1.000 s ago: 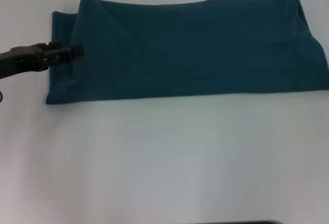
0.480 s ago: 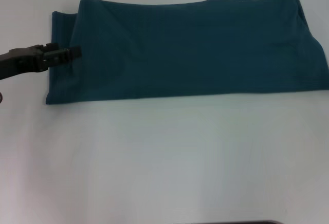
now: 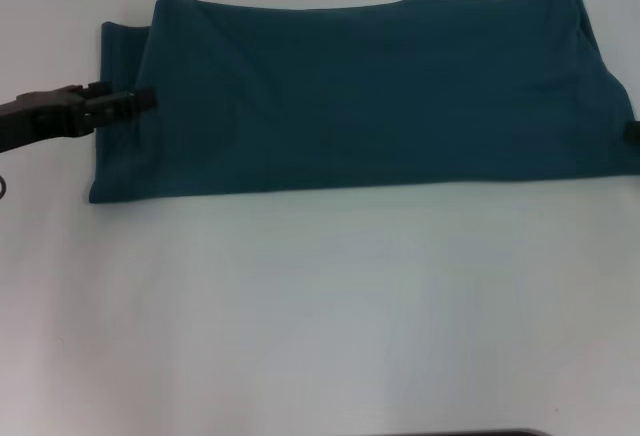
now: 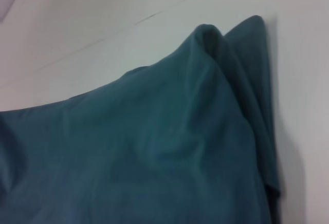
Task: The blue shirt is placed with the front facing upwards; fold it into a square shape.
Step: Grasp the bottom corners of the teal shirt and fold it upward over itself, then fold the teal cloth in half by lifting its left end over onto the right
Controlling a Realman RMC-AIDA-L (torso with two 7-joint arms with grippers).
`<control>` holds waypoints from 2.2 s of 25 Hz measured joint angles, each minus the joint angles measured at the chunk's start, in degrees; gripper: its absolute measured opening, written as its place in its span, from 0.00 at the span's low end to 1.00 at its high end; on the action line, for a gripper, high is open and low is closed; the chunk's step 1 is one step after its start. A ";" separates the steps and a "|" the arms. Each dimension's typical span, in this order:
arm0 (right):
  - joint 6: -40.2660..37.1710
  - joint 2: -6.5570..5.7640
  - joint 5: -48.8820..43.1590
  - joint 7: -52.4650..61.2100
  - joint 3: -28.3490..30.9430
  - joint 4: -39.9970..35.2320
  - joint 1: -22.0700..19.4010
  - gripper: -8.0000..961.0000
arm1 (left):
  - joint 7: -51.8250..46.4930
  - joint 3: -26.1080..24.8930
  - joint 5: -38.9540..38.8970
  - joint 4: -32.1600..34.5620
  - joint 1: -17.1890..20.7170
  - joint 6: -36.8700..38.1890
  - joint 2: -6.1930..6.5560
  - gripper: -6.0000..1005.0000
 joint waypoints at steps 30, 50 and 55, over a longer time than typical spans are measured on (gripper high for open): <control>2.76 1.08 -0.84 -0.31 -0.93 2.01 0.73 0.74 | 0.00 0.00 -0.01 0.08 -0.51 -1.75 0.00 0.86; -1.07 0.18 -0.36 -0.42 0.10 1.50 0.32 0.73 | 0.00 0.00 0.51 1.47 -1.31 -1.73 0.18 0.86; -0.85 0.08 -0.34 -0.42 0.68 1.49 0.29 0.72 | -0.01 0.00 0.61 1.49 -1.55 -1.74 0.12 0.86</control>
